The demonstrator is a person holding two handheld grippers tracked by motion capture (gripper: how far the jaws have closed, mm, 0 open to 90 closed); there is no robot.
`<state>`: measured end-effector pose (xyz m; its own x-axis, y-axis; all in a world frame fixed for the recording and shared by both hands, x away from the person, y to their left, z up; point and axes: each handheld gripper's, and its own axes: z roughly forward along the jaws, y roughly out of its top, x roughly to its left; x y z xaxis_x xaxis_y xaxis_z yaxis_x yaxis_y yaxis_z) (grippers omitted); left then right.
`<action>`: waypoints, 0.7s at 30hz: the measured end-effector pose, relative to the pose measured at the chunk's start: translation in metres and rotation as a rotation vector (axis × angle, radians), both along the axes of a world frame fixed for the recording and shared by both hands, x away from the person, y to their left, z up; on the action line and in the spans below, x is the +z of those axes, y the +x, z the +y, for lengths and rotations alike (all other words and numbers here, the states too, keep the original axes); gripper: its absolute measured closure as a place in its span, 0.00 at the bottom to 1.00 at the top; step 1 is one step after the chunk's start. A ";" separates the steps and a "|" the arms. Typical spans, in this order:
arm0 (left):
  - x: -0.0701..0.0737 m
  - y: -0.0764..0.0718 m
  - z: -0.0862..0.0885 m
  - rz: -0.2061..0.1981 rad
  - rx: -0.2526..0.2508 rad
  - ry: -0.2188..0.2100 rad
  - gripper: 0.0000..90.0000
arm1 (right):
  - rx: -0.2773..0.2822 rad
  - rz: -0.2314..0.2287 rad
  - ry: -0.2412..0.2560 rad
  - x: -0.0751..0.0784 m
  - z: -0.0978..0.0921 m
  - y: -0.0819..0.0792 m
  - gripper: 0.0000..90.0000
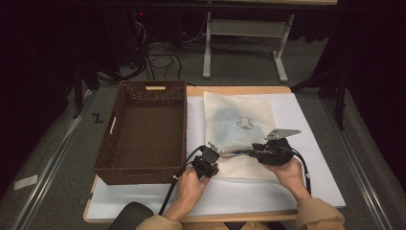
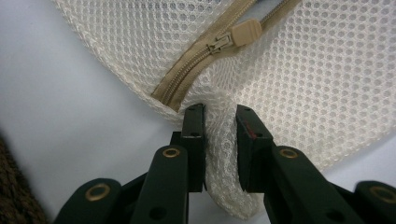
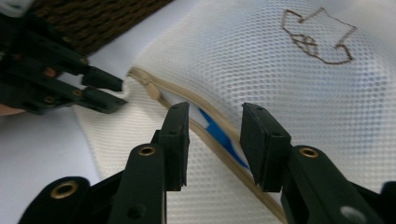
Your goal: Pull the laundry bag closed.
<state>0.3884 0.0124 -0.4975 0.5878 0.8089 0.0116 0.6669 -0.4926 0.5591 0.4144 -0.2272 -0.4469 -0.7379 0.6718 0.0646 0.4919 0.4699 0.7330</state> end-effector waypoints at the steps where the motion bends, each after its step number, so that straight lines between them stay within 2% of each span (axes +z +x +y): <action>1: 0.000 0.000 0.000 0.002 0.000 -0.002 0.84 | 0.008 0.005 0.007 0.001 0.002 -0.001 0.71; 6: 0.000 0.000 0.001 0.000 0.001 -0.010 0.84 | 0.042 0.036 -0.005 -0.005 0.013 -0.001 0.74; 9: -0.001 0.000 0.002 0.002 0.003 -0.019 0.84 | 0.056 0.055 -0.031 -0.011 0.020 0.001 0.76; 13: -0.001 0.000 0.003 0.002 0.002 -0.023 0.84 | 0.091 0.091 -0.036 -0.018 0.029 0.006 0.79; 21: -0.002 -0.001 0.003 -0.005 0.019 -0.034 0.84 | 0.133 0.126 -0.060 -0.028 0.046 0.018 0.81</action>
